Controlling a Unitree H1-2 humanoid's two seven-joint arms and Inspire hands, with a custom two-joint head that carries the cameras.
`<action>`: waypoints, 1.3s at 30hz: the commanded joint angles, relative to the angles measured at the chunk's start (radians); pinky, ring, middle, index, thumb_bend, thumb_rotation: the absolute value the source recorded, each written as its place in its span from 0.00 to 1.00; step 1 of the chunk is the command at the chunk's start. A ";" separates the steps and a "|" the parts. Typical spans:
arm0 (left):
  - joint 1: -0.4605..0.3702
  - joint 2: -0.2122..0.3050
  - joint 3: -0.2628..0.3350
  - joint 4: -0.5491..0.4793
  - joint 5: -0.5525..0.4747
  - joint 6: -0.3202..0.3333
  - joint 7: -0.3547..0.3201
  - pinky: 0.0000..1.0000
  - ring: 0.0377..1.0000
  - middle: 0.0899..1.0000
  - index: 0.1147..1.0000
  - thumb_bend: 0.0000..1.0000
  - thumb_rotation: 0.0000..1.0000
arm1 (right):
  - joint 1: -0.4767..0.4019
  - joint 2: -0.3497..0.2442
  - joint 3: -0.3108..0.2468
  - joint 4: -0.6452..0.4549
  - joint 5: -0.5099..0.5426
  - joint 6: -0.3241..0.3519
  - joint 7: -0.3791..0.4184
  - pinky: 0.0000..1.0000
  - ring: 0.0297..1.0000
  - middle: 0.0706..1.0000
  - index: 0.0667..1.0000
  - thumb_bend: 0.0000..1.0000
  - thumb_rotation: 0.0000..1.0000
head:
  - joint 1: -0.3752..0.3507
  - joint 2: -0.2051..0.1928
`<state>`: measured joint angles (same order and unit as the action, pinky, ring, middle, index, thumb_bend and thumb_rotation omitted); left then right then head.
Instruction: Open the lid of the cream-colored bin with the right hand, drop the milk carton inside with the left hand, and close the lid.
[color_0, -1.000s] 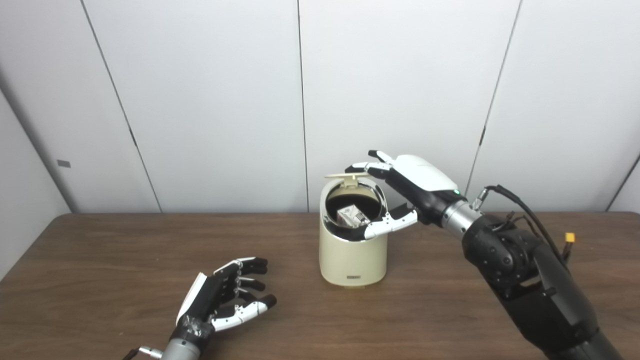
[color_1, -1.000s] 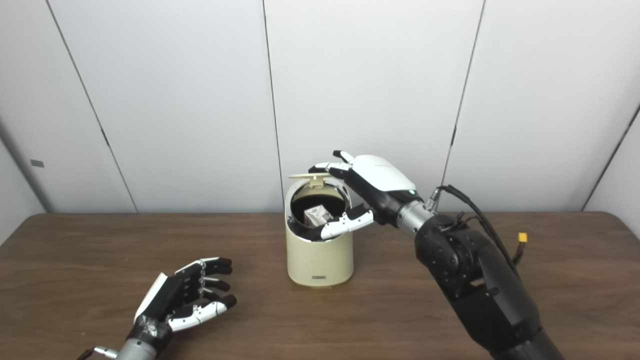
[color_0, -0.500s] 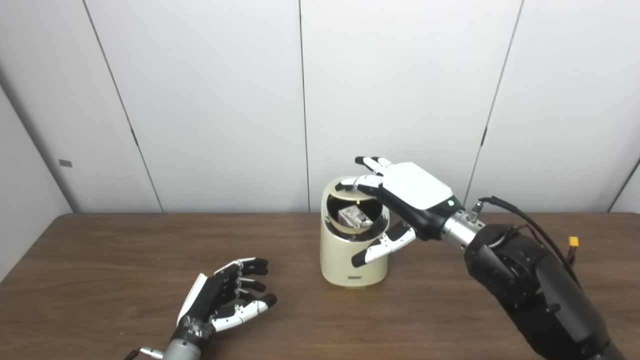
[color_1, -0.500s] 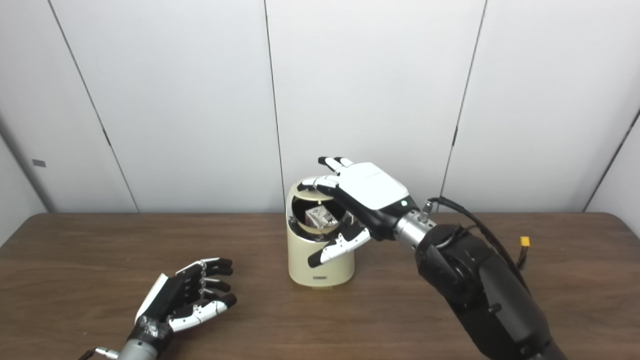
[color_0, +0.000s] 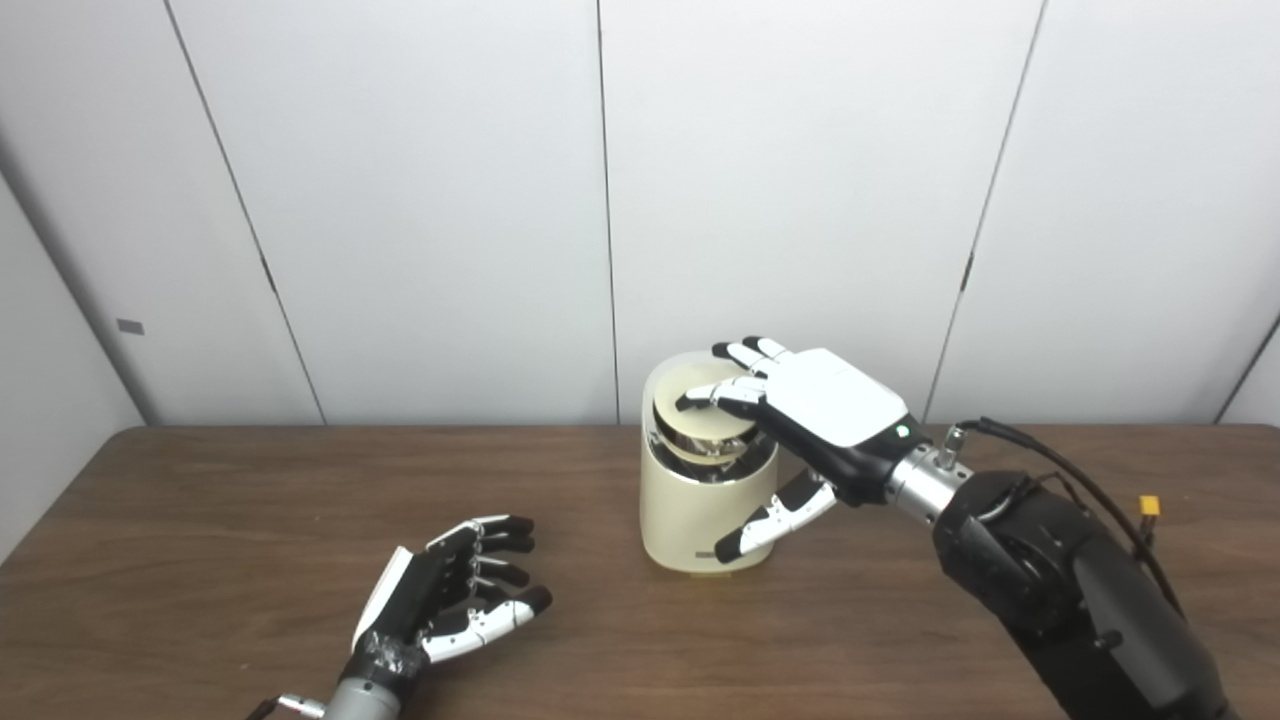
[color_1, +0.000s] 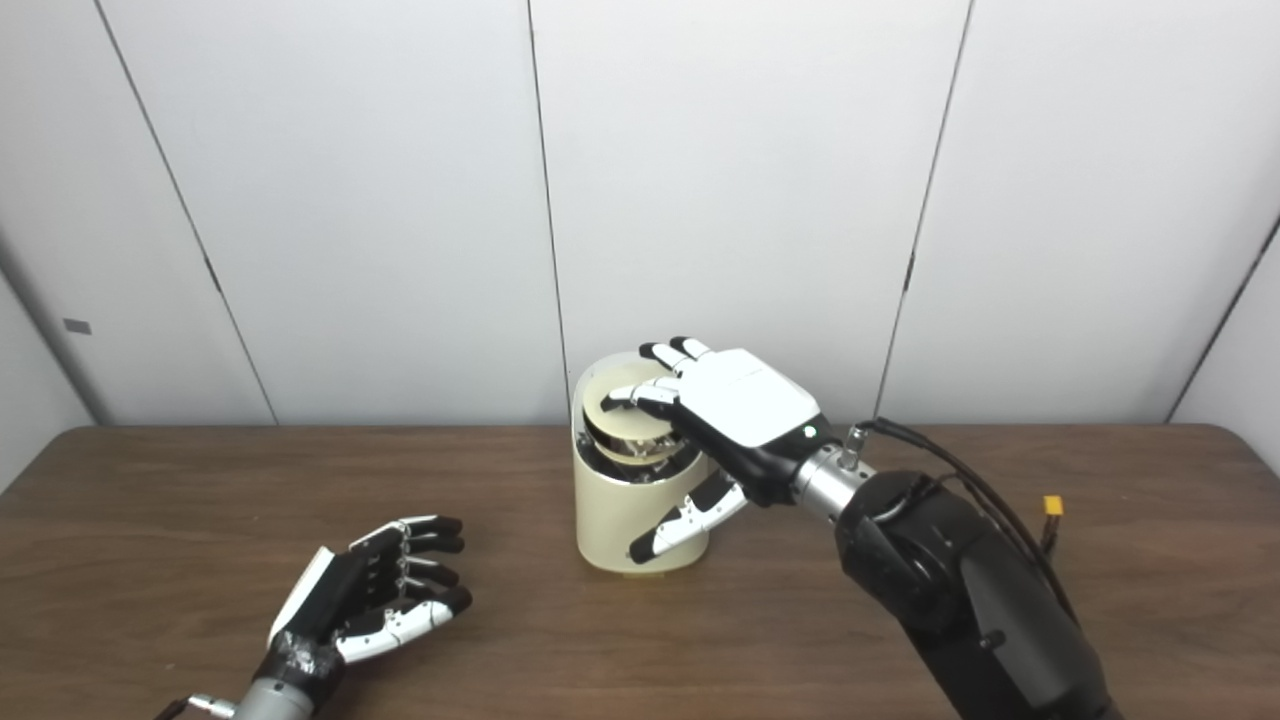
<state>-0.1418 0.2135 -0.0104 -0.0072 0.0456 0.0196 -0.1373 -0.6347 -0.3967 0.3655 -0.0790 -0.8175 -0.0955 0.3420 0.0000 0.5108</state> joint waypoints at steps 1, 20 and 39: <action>-0.015 0.014 0.009 -0.015 0.007 -0.033 0.008 0.54 0.62 0.71 0.74 0.71 0.24 | -0.024 -0.018 -0.021 -0.038 0.000 -0.011 -0.002 1.00 0.98 0.79 0.81 0.83 0.60 | 0.000 0.000; -0.004 0.013 0.015 -0.023 0.001 -0.028 0.004 0.52 0.61 0.72 0.75 0.69 0.23 | 0.015 -0.026 -0.030 -0.088 -0.017 -0.026 0.033 0.99 0.97 0.77 0.80 0.85 0.59 | 0.001 0.021; 0.008 0.010 0.011 -0.042 0.012 -0.024 0.004 0.51 0.60 0.71 0.74 0.67 0.22 | 0.008 -0.039 0.058 -0.084 -0.324 0.003 0.154 1.00 0.99 0.78 0.81 0.88 0.72 | 0.006 0.038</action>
<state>-0.1231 0.2131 -0.0058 -0.0076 0.0601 0.0197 -0.1384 -0.6077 -0.4169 0.4266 -0.1760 -1.0882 -0.1255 0.4435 0.0061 0.5476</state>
